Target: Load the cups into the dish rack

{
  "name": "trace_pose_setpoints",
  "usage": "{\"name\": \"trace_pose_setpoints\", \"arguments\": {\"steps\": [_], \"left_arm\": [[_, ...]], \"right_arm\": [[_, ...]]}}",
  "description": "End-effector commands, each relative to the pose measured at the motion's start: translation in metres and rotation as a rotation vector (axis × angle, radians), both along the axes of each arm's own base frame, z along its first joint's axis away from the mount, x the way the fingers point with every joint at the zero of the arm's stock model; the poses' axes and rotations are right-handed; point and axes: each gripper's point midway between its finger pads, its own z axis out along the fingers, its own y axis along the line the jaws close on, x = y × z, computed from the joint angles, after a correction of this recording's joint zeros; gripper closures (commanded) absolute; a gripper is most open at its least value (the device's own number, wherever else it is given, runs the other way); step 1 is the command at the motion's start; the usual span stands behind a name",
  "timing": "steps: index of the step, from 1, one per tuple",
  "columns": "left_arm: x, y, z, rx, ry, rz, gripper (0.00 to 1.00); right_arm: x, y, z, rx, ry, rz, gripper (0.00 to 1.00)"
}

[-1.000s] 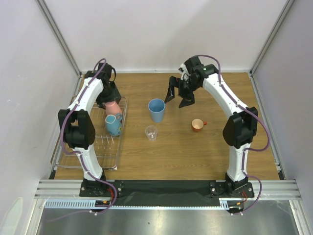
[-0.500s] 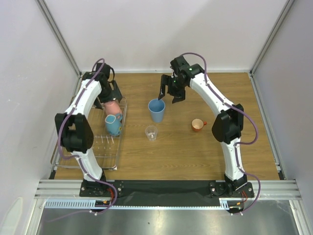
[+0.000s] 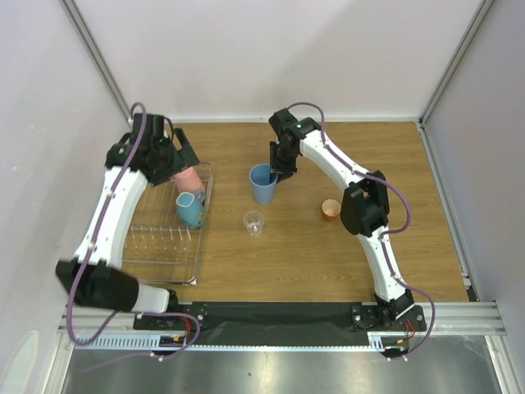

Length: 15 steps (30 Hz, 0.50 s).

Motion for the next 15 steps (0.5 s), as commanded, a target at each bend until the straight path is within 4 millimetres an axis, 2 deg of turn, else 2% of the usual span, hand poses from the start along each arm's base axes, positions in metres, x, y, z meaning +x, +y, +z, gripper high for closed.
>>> {"name": "trace_pose_setpoints", "arguments": {"steps": [1,2,3,5,7,8,9,10,11,12,13,14,15], "left_arm": [[-0.017,-0.019,0.048,-0.117,-0.197,-0.035,0.0],[-0.02,-0.024,0.061,-0.145,-0.249,-0.059,0.0],[-0.029,-0.025,0.077,-0.157,-0.301,-0.068,0.0],[-0.038,-0.029,0.091,-0.183,-0.343,-0.095,0.0],[-0.044,-0.038,0.107,-0.216,-0.407,-0.149,0.0],[-0.049,-0.054,0.113,-0.275,-0.425,-0.227,0.0],[-0.045,-0.065,0.122,-0.313,-0.484,-0.288,0.0],[-0.05,-0.074,0.132,-0.352,-0.531,-0.344,0.0],[-0.055,-0.086,0.139,-0.401,-0.559,-0.407,0.0],[-0.058,-0.103,0.148,-0.48,-0.612,-0.499,0.0],[-0.066,-0.111,0.156,-0.513,-0.643,-0.55,0.0],[-0.068,-0.117,0.158,-0.531,-0.655,-0.575,0.0],[-0.072,-0.122,0.158,-0.549,-0.658,-0.608,0.0]], "right_arm": [[0.01,-0.002,0.011,-0.003,-0.051,-0.009,0.71],[0.012,-0.005,0.015,-0.008,-0.066,-0.014,0.78],[0.015,-0.009,0.02,-0.006,-0.079,-0.023,0.81],[0.018,-0.015,0.04,0.01,-0.113,-0.03,0.86],[0.018,-0.022,0.057,0.036,-0.129,-0.029,0.99],[0.014,-0.027,0.076,0.054,-0.153,-0.027,1.0],[0.012,-0.032,0.085,0.058,-0.166,-0.015,1.0],[0.006,-0.032,0.096,0.088,-0.169,0.008,1.0],[-0.003,-0.036,0.124,0.128,-0.21,0.025,1.0],[-0.01,-0.036,0.136,0.158,-0.223,0.042,1.0],[-0.022,-0.04,0.14,0.205,-0.191,0.062,1.0],[-0.032,-0.043,0.175,0.282,-0.258,0.079,1.0],[-0.043,-0.046,0.186,0.336,-0.258,0.098,1.0]]}}
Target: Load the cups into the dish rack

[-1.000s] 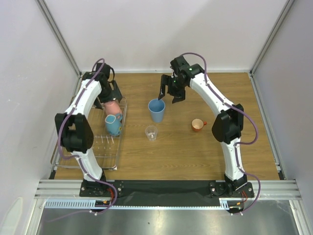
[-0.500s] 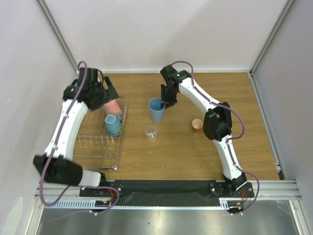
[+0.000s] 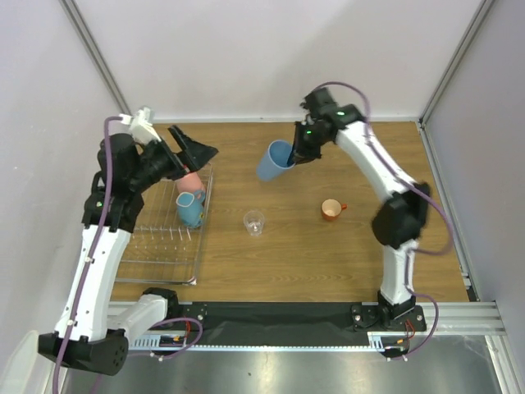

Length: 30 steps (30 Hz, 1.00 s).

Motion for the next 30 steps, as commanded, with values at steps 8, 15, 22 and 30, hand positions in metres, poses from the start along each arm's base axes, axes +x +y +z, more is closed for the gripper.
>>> {"name": "trace_pose_setpoints", "arguments": {"steps": [8,15,22,30], "left_arm": [[-0.04,-0.081,0.05,-0.143,-0.262,-0.492,0.0],[-0.071,-0.103,0.065,-0.102,-0.384,-0.65,0.0],[-0.11,-0.124,0.073,-0.171,-0.452,-0.82,0.0],[-0.141,-0.141,0.076,-0.278,-0.442,-0.919,0.0]], "right_arm": [[-0.139,-0.017,0.17,0.611,-0.11,0.283,1.0],[-0.215,-0.023,0.213,0.852,-0.108,0.406,1.0],[-0.235,-0.027,0.232,0.93,-0.124,0.412,1.0],[-0.232,-0.023,0.247,0.98,-0.137,0.415,1.0]]}}
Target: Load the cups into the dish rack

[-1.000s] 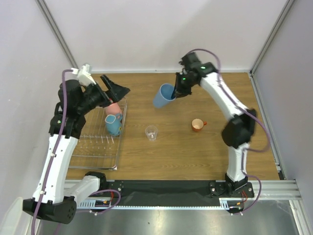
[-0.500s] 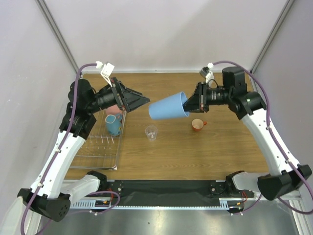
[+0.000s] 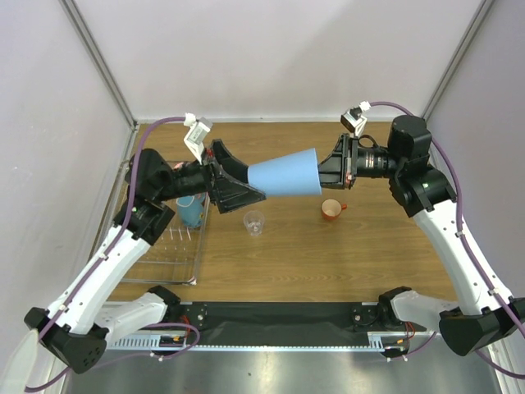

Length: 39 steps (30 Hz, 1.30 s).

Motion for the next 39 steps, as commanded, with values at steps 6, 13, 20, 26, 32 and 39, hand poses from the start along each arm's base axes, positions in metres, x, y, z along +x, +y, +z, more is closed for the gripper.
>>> {"name": "trace_pose_setpoints", "arguments": {"steps": [6,13,20,26,32,39], "left_arm": [[-0.021,0.001,0.026,-0.147,-0.022,-0.026,0.0],[-0.018,0.002,0.044,-0.239,0.011,-0.026,0.01],[-0.014,0.0,0.047,-0.218,0.029,-0.01,0.02],[-0.013,-0.001,0.049,-0.212,0.031,-0.009,0.36],[-0.002,-0.001,0.046,-0.174,0.039,0.051,1.0],[0.069,0.048,0.007,0.073,0.149,0.538,1.0]], "right_arm": [[-0.008,0.008,0.021,0.074,-0.04,0.058,1.0],[-0.006,0.013,0.016,0.071,-0.033,0.062,1.0],[-0.001,0.015,0.017,0.079,-0.036,0.061,1.0],[0.004,0.018,0.018,0.085,-0.035,0.067,1.0],[0.01,0.02,0.011,0.063,-0.019,0.063,0.5],[0.062,-0.024,-0.061,-0.24,0.118,-0.201,0.0]]}}
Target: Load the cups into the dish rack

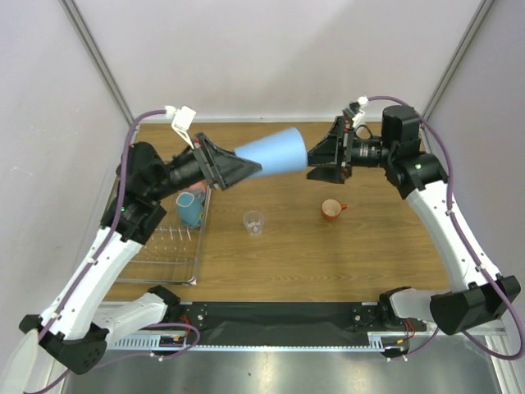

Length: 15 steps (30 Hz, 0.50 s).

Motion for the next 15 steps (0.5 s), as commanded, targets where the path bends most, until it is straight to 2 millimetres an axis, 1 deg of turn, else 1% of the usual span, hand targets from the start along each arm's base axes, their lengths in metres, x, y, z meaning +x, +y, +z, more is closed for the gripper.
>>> {"name": "trace_pose_setpoints", "arguments": {"steps": [1,2,3,4,5,6,7,8,9,10,11,12,13,14,15], "left_arm": [[0.048,0.055,-0.035,0.205,0.108,0.372,1.0],[0.055,0.07,-0.041,0.235,0.129,0.442,1.0],[0.073,0.104,-0.042,0.259,0.16,0.608,1.0],[0.08,0.122,-0.047,0.289,0.192,0.691,1.0],[0.081,0.143,-0.071,0.372,0.288,0.765,1.0],[0.091,0.178,-0.067,0.395,0.314,0.917,1.0],[0.094,0.195,-0.072,0.442,0.336,0.98,0.99],[0.09,0.211,-0.086,0.506,0.395,1.029,1.0],[0.097,0.229,-0.087,0.536,0.425,1.099,1.0],[0.097,0.253,-0.091,0.584,0.454,1.21,1.0],[0.095,0.265,-0.099,0.616,0.499,1.26,1.0],[0.097,0.281,-0.101,0.624,0.529,1.328,1.0],[0.098,0.296,-0.102,0.639,0.544,1.4,1.0],[0.099,0.304,-0.105,0.647,0.559,1.439,1.0],[0.103,0.311,-0.113,0.686,0.593,1.471,0.99]], "right_arm": [[0.017,-0.036,-0.052,-0.231,0.102,-0.137,0.0],[0.02,-0.042,-0.061,-0.273,0.124,-0.158,0.0],[0.029,-0.048,-0.078,-0.339,0.149,-0.194,0.0],[0.025,-0.053,-0.088,-0.385,0.189,-0.199,0.01],[0.026,-0.056,-0.092,-0.414,0.178,-0.198,0.02],[0.03,-0.06,-0.098,-0.444,0.18,-0.214,0.02],[0.03,-0.061,-0.104,-0.462,0.195,-0.214,0.02],[0.031,-0.062,-0.106,-0.472,0.193,-0.213,0.03],[0.032,-0.063,-0.108,-0.479,0.195,-0.217,0.03],[0.035,-0.063,-0.112,-0.484,0.205,-0.212,0.03],[0.035,-0.062,-0.113,-0.485,0.21,-0.207,0.03],[0.036,-0.061,-0.113,-0.482,0.209,-0.2,0.03],[0.039,-0.06,-0.118,-0.487,0.223,-0.191,0.04],[0.04,-0.06,-0.119,-0.491,0.227,-0.184,0.04],[0.044,-0.06,-0.117,-0.501,0.202,-0.177,0.04]]}}
